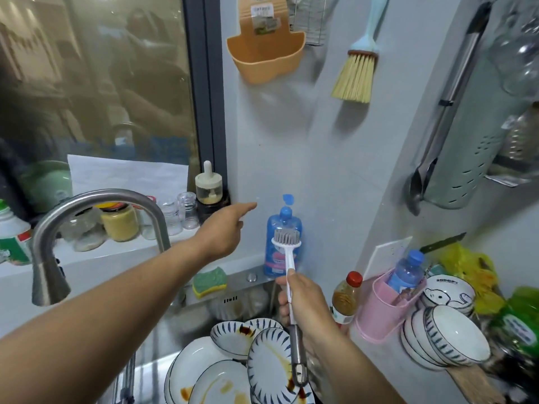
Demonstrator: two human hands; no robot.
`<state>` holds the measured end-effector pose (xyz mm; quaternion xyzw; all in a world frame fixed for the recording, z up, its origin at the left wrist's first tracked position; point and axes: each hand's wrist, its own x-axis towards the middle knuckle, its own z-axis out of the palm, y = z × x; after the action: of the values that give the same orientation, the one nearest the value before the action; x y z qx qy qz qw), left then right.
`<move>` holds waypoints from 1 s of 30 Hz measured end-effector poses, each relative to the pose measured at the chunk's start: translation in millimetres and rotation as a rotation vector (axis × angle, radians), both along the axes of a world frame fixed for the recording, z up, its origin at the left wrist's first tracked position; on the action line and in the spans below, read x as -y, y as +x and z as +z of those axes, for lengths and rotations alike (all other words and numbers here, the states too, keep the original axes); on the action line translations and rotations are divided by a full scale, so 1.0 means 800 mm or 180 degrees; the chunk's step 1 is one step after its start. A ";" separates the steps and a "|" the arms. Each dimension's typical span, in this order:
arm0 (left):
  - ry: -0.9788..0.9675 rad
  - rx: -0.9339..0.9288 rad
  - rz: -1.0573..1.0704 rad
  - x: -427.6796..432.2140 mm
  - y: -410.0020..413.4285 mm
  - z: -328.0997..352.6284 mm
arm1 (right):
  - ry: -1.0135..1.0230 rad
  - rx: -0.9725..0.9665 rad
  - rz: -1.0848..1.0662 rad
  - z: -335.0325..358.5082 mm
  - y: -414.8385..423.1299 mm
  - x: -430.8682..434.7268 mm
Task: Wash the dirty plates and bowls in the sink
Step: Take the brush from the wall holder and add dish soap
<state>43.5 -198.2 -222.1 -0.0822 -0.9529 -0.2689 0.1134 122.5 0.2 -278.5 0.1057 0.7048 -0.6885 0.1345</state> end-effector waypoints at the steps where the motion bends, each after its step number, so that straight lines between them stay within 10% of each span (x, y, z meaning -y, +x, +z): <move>1: -0.0056 0.0019 -0.0033 -0.007 -0.011 -0.003 | -0.0140 0.0074 -0.0047 -0.003 -0.009 -0.003; 18: -0.1261 0.0237 -0.0651 -0.064 -0.184 -0.005 | -0.0596 0.0536 0.0103 -0.014 -0.135 -0.021; 30: -0.1041 0.0543 -0.0775 -0.049 -0.215 -0.031 | -0.0512 0.0652 0.0158 -0.026 -0.166 -0.017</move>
<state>-128.8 -159.0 -246.9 -0.1909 -0.9731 -0.1284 -0.0158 -10.0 13.5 -299.0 0.1469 0.6322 -0.7249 0.2308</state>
